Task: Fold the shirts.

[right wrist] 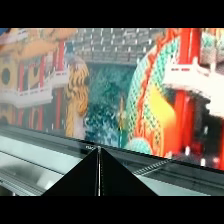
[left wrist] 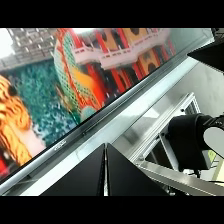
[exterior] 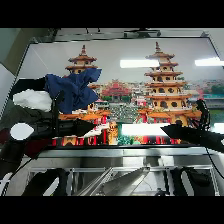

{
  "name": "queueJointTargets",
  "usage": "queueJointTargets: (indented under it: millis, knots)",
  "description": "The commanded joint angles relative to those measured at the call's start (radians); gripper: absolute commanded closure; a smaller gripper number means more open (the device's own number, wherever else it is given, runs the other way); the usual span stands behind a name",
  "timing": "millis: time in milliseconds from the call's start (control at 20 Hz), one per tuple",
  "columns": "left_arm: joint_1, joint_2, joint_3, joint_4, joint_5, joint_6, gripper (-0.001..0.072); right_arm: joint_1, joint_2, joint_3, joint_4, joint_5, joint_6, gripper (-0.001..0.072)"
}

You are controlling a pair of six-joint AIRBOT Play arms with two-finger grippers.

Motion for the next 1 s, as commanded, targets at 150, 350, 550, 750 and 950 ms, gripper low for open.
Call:
queueJointTargets:
  millis: [150,350,550,750,950]
  knots:
    - [-0.001,0.000,-0.005,0.000,0.002,0.000,0.0689,0.001,0.000,-0.004,0.004,0.001,0.000,0.0692]
    - [-0.001,0.000,-0.005,0.000,0.002,0.000,0.0689,0.001,0.000,-0.004,0.004,0.001,0.000,0.0692]
    - [-0.001,0.000,-0.005,0.000,0.002,0.000,0.0689,0.001,0.000,-0.004,0.004,0.001,0.000,0.0692]
    - [-0.001,0.000,-0.005,0.000,0.002,0.000,0.0689,0.001,0.000,-0.004,0.004,0.001,0.000,0.0693]
    - [-0.001,0.000,-0.005,0.000,0.062,0.001,0.0689,0.000,-0.001,-0.004,0.006,-0.071,0.001,0.0692]
